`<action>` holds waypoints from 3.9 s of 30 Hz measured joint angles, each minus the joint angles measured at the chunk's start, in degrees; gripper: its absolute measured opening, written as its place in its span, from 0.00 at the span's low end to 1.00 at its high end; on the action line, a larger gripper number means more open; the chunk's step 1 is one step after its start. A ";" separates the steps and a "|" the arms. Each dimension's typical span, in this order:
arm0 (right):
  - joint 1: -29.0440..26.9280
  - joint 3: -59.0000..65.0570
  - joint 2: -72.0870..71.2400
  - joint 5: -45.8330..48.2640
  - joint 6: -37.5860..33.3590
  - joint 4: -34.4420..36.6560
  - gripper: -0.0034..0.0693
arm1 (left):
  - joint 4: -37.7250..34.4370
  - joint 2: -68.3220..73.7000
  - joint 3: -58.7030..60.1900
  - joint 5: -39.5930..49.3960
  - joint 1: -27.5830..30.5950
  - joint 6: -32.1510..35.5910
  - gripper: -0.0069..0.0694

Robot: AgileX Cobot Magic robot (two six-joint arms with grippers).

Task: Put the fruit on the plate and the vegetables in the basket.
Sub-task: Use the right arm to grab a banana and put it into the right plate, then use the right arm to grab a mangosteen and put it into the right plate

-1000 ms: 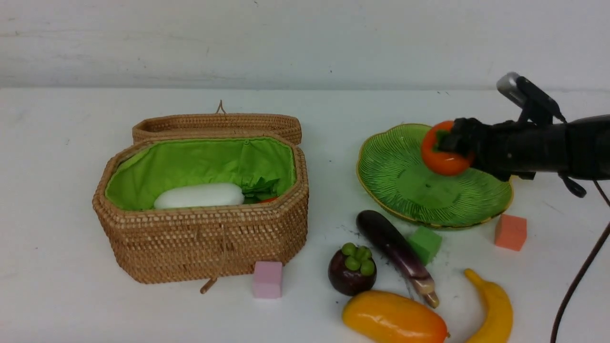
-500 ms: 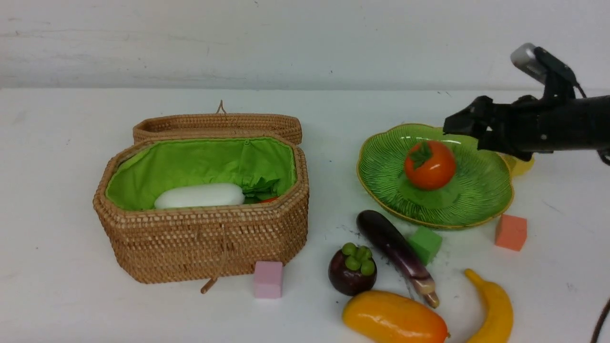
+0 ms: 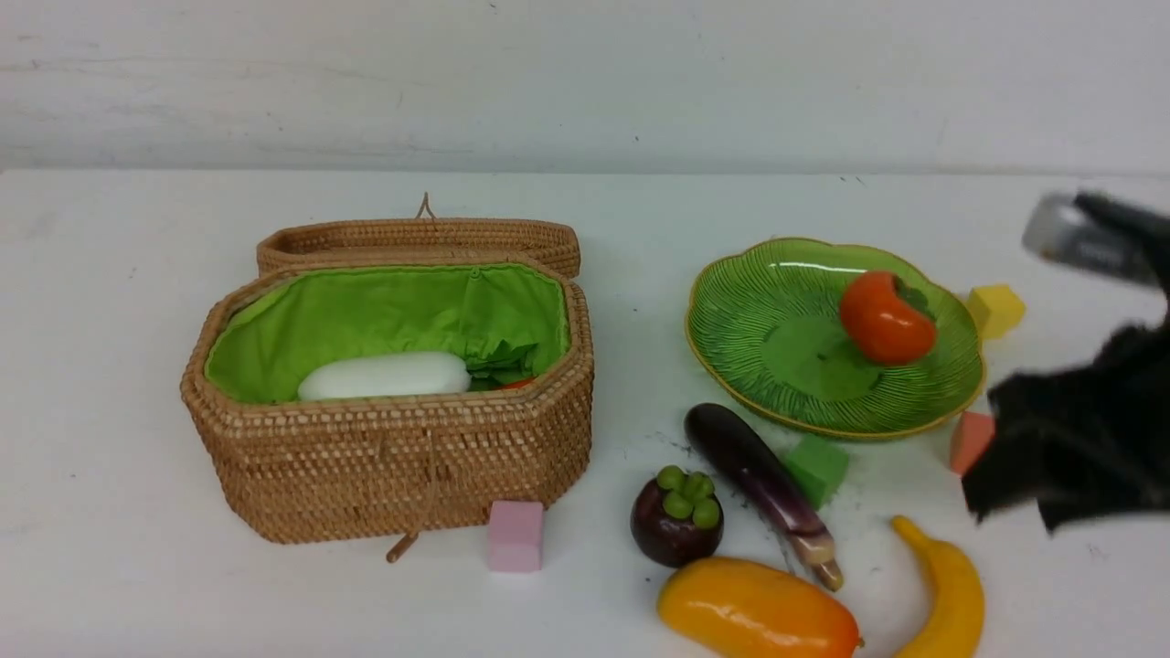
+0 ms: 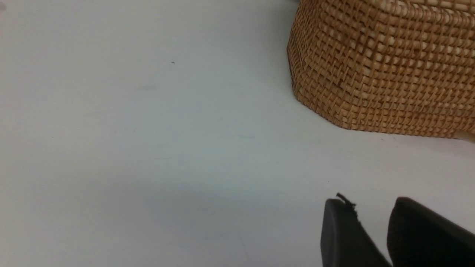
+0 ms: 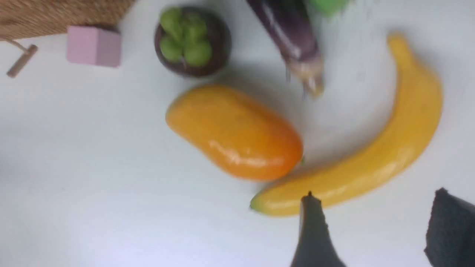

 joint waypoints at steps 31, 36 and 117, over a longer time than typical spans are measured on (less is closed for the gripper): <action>2.26 11.59 22.52 -28.54 29.11 -13.02 0.59 | 0.00 0.00 0.00 0.00 0.00 0.00 0.37; 2.38 11.52 22.09 -25.67 22.97 -16.28 0.52 | 0.00 0.00 0.00 0.00 0.00 0.00 0.38; 19.09 -20.08 27.72 -15.93 -11.54 -3.74 0.84 | 0.00 0.00 0.00 0.00 0.00 -0.05 0.40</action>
